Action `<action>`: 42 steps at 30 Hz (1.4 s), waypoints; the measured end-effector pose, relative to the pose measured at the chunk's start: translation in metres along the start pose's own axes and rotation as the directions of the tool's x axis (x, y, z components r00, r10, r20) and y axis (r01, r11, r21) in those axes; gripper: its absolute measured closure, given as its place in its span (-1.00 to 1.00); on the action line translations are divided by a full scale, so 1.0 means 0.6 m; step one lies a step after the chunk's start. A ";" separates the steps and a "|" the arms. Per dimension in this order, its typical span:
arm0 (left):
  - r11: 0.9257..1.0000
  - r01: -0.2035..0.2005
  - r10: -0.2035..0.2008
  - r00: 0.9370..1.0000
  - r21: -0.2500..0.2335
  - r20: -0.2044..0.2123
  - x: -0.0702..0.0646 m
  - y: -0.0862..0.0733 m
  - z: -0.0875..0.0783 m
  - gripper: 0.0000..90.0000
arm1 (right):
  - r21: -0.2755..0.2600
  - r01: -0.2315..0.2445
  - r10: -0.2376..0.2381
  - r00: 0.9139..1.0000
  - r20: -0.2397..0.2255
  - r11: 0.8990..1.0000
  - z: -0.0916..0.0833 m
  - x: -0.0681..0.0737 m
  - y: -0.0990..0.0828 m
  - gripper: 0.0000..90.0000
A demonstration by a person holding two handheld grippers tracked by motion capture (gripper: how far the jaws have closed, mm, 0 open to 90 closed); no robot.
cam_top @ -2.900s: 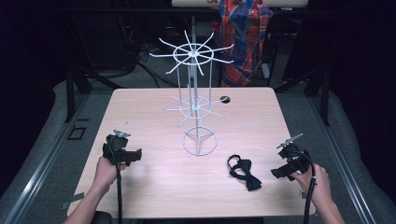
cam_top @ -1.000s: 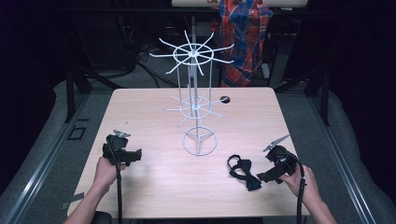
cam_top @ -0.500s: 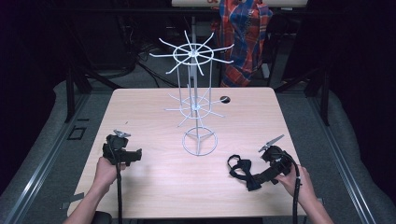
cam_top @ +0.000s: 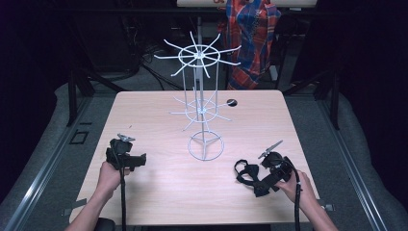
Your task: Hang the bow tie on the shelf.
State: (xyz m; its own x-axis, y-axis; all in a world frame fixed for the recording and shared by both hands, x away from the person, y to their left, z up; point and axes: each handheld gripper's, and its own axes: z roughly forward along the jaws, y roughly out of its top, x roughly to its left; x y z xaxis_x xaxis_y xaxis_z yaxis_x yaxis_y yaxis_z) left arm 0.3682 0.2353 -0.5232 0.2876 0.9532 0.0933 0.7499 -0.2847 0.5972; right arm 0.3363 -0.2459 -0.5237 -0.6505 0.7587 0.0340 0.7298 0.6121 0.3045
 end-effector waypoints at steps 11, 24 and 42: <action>1.000 -0.003 0.003 1.000 0.002 0.001 0.000 0.000 0.001 -0.65 | -0.011 -0.001 0.001 1.000 0.002 1.000 0.013 0.019 0.013 -0.30; 1.000 -0.001 0.001 1.000 0.002 0.001 0.000 0.000 0.003 -0.65 | 0.001 0.006 -0.006 1.000 0.029 1.000 0.031 0.032 0.014 0.24; 1.000 -0.005 0.005 1.000 0.008 0.003 0.000 0.000 0.004 -0.65 | 0.032 0.048 -0.050 0.995 0.092 0.998 0.035 0.040 0.014 0.62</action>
State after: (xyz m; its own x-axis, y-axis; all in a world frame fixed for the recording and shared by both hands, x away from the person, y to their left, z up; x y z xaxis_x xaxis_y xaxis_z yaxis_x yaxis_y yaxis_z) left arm 0.3696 0.2347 -0.5250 0.2933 0.9514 0.0941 0.7530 -0.2906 0.5904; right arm 0.3312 -0.2177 -0.5401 -0.6645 0.7441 -0.0689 0.7042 0.6543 0.2756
